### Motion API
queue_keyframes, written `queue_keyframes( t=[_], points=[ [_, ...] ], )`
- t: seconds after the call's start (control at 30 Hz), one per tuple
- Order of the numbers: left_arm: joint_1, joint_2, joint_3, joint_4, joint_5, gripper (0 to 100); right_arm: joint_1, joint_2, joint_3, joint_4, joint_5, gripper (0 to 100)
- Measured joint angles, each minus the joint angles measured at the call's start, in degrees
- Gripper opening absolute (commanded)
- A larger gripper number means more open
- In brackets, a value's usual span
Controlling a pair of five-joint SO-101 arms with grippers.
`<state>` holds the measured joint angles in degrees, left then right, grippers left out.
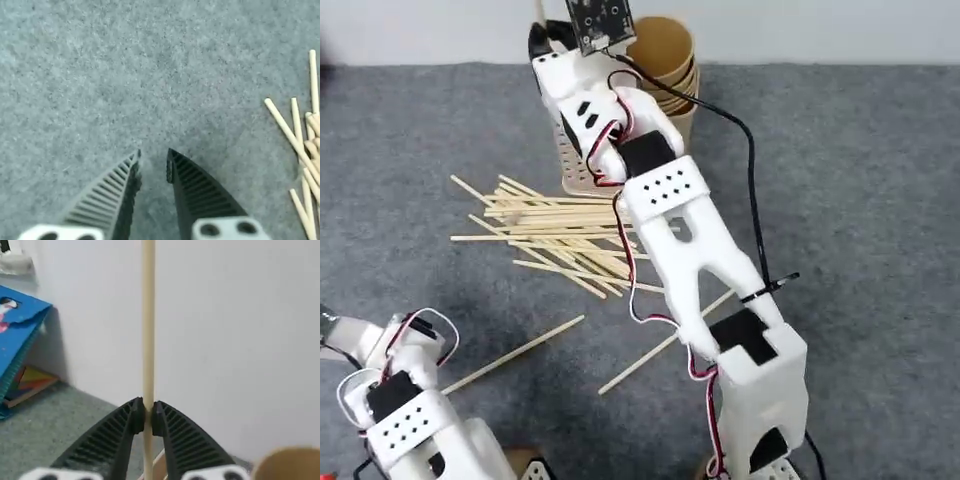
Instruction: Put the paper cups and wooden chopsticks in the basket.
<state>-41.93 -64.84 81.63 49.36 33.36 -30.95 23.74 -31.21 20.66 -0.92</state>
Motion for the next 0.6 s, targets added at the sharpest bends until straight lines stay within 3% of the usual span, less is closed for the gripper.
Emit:
queue_keyframes(
  t=[0.6],
  points=[
    [0.0, 0.0, 0.0, 0.0, 0.0, 9, 1.14, 4.48, 0.0, -0.18, 0.0, 3.5]
  ],
)
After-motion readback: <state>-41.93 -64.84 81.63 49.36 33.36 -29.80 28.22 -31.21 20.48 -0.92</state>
